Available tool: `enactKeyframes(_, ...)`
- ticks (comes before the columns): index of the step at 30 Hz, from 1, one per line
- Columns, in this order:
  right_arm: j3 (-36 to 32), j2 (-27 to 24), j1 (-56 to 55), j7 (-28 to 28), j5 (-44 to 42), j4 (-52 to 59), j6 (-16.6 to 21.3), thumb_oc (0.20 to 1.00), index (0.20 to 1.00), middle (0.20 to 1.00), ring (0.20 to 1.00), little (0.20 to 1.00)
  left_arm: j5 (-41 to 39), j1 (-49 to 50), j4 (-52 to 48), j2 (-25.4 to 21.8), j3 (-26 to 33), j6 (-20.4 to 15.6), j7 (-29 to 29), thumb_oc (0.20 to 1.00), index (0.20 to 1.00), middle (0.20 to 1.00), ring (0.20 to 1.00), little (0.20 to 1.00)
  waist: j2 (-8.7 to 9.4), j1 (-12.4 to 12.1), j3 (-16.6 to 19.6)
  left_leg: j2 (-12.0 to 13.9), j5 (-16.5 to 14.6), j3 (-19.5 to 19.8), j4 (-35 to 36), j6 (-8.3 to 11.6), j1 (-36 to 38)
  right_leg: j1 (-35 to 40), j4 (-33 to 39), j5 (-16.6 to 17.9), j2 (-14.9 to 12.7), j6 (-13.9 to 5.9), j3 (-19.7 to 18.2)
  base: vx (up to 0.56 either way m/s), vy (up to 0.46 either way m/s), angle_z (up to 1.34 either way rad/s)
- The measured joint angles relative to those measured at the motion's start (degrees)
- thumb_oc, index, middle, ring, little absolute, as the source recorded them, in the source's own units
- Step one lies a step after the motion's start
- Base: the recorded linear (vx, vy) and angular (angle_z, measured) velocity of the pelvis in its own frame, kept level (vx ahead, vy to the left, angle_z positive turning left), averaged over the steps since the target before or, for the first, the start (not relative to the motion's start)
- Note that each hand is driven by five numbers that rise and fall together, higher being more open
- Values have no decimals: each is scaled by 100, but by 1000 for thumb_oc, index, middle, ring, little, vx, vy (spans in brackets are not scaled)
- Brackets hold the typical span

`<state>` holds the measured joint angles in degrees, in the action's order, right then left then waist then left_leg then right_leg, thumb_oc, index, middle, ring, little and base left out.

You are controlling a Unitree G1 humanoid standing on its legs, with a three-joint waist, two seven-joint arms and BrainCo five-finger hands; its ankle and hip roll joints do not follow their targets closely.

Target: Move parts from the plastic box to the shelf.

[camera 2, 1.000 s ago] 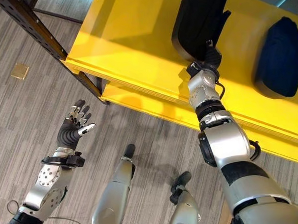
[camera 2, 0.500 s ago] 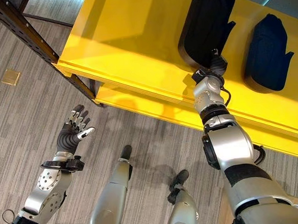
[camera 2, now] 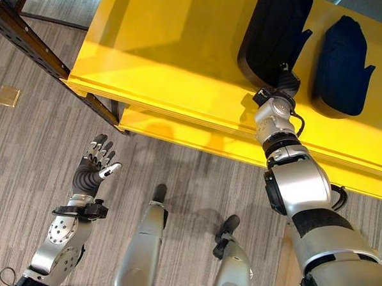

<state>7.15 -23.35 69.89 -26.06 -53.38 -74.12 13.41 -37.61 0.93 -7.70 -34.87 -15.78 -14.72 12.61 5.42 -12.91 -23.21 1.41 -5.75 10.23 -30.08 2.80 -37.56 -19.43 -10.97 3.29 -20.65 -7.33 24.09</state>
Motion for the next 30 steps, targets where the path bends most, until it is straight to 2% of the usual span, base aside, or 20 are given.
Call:
enactKeyframes(3,-1,-12,10,-55,99,-1,8,200,200,200,200,200,0,-4,0,-12,3,-5,0,1000,1000,1000,1000,1000,0,1,0,-1,-2,5,-8,-2,-22,-4,1,2,28,3,6,0,0,0)
enactKeyframes(4,0,-13,13,-68,124,0,8,438,438,438,438,438,0,-3,0,-13,4,-14,1,1000,1000,1000,1000,1000,0,2,0,0,-3,11,-18,-1,-35,-8,5,5,37,7,5,0,0,0)
enactKeyframes(5,1,-14,13,-78,137,9,10,1000,1000,1000,1000,1000,0,-3,0,-13,3,-16,1,1000,1000,1000,1000,1000,0,5,0,4,-4,16,-20,0,-41,-9,6,10,42,14,6,0,0,0)
enactKeyframes(21,37,12,-22,-89,577,80,-12,1000,1000,1000,1000,1000,0,-2,4,-20,9,-129,39,1000,1000,1000,1000,1000,5,8,-15,47,8,-1,-34,37,-42,-14,36,69,82,39,7,0,0,0)
enactKeyframes(30,245,83,-290,-114,615,736,44,1000,1000,1000,1000,1000,-3,-1,18,-47,32,-141,41,1000,1000,1000,1000,1000,54,113,-110,75,-31,-50,-121,27,-49,-2,100,134,120,21,-70,-7,1,-3)
